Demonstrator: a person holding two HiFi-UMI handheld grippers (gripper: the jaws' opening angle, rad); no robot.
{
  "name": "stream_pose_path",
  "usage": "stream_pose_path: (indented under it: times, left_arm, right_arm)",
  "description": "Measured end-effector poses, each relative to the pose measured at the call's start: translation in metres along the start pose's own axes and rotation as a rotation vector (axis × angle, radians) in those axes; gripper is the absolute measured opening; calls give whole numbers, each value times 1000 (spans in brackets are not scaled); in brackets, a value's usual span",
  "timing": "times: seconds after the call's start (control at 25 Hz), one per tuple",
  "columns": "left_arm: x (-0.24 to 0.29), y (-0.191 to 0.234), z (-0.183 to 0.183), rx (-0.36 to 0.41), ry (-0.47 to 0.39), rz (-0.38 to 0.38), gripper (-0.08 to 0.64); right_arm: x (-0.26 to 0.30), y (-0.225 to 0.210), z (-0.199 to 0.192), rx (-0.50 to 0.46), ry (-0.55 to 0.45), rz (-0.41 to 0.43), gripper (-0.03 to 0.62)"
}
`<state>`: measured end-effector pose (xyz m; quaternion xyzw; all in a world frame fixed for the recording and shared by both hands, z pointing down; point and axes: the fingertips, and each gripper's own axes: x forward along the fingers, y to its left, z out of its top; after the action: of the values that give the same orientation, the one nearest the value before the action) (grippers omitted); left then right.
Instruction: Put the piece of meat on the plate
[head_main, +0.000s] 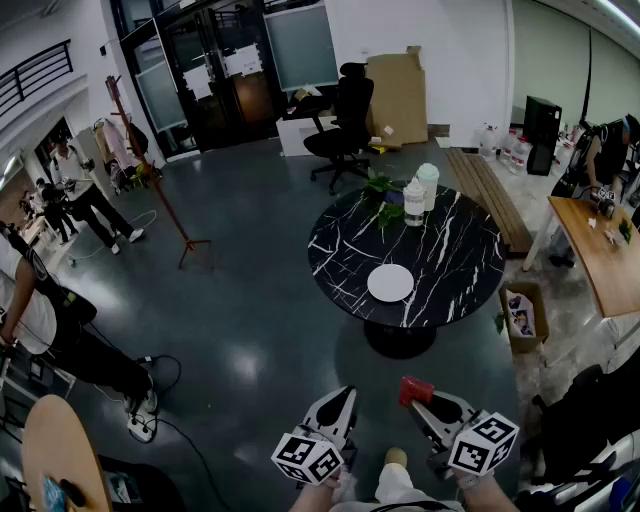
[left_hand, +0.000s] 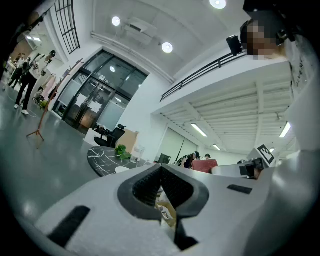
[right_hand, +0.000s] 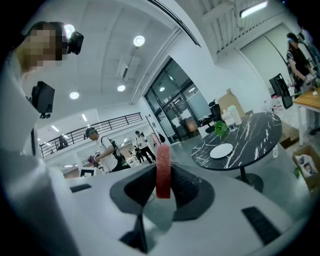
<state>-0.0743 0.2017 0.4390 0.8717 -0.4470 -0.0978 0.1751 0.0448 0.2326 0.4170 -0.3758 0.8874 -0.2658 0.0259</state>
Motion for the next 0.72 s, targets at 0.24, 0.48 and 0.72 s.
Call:
stream_pose_path:
  times: [0.24, 0.48, 0.72]
  left_arm:
    - [63, 18, 11, 23, -17, -9, 8]
    - [101, 34, 15, 27, -16, 7, 8]
    - [125, 43, 16, 23, -26, 22, 8]
  right_arm:
    - [32, -45, 30, -5, 0, 4, 89]
    - [53, -79, 52, -3, 0, 2, 89]
    - [68, -100, 58, 0, 19, 14, 89]
